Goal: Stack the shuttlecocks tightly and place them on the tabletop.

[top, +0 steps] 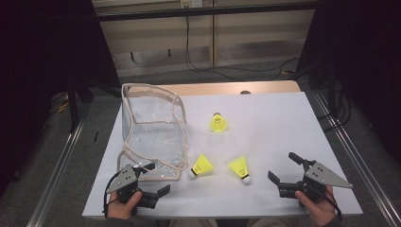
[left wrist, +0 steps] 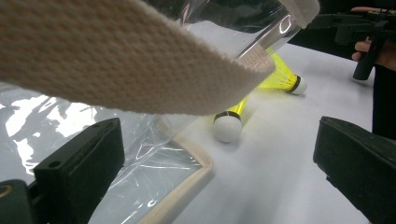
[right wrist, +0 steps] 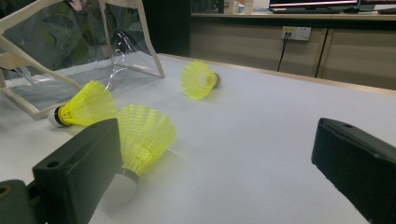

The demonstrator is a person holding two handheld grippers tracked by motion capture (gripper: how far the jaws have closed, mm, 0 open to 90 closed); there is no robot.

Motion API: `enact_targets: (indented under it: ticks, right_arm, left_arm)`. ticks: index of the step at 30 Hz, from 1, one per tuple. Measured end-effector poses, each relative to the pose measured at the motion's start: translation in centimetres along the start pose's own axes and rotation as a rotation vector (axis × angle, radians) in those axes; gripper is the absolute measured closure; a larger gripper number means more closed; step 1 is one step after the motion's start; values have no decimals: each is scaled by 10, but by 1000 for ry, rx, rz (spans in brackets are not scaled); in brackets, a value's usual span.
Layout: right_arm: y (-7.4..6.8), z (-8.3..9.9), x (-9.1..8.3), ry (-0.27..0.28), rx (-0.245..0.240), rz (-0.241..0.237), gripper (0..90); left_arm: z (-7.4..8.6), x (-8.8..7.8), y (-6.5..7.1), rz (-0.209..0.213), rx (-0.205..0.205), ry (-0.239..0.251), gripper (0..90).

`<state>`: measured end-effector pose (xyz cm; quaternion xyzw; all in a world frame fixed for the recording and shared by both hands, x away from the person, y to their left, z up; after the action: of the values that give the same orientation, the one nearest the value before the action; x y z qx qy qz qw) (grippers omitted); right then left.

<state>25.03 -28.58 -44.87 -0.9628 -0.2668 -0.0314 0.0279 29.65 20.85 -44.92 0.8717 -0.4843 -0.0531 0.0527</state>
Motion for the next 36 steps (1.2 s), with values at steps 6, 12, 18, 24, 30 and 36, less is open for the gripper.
enact_targets:
  ticks: [6,12,18,24,30,36]
  right_arm:
    - [0,0,0,-5,1,-2,12]
    - [-1,0,0,-12,-5,-5,12]
    - [-1,0,1,-13,-12,-10,13]
    - [-2,0,2,-13,-12,-12,13]
    - [-2,0,2,-16,-17,-11,13]
    - [-3,0,2,-16,-16,-14,13]
  left_arm:
    - [0,4,8,33,-5,-21,18]
    - [1,10,16,60,-1,-45,18]
    - [2,17,23,72,-21,-64,18]
    - [4,27,31,96,-26,-88,36]
    - [4,38,38,79,-41,-88,35]
    - [4,47,43,66,-50,-88,33]
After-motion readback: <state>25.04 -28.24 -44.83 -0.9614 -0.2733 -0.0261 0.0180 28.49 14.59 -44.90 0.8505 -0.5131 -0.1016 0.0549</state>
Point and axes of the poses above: each handheld gripper's, and its own axes: x roughly forward along the jaws, z roughly out of its underside, y roughly to its right, the point moved 1 cm from there along x, roughly forward along the jaws, and after that the axes turned 15 degrees about y, right-handed, at the moved point
